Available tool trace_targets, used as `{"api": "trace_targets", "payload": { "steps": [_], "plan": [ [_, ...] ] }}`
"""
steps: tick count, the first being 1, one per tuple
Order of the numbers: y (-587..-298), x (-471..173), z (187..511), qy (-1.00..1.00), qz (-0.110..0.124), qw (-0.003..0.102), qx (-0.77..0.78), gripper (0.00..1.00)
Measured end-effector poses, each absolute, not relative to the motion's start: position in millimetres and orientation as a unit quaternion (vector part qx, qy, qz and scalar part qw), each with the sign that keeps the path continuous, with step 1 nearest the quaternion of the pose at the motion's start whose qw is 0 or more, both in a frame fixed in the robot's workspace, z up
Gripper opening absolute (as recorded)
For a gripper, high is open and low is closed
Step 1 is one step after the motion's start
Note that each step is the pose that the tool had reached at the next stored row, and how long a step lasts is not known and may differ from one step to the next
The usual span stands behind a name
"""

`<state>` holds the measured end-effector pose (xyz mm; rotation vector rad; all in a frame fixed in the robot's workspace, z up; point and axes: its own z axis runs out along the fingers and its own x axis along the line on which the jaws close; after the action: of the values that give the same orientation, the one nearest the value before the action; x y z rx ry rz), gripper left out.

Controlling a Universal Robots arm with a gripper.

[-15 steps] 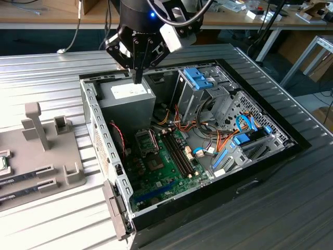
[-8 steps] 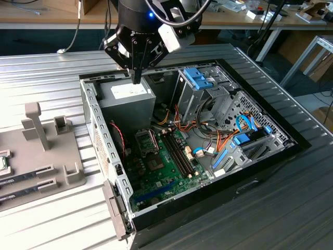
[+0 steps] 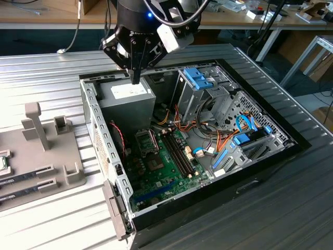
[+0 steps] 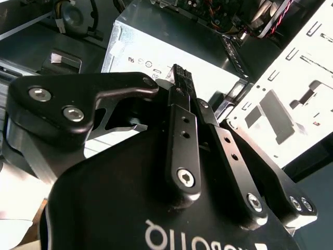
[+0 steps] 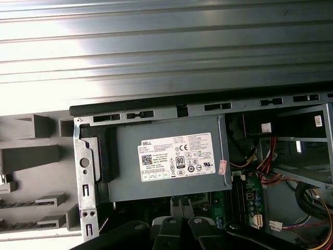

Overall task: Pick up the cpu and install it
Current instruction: 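Reach for the cpu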

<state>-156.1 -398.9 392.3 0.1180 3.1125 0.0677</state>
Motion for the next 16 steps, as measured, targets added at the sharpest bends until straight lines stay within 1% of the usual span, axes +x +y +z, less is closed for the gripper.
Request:
{"api": "trace_targets", "payload": {
  "steps": [16],
  "plan": [
    [-398.9, -160.6, 391.9, 0.999, 0.022, 0.013, 0.038, 0.11]
  ]
}}
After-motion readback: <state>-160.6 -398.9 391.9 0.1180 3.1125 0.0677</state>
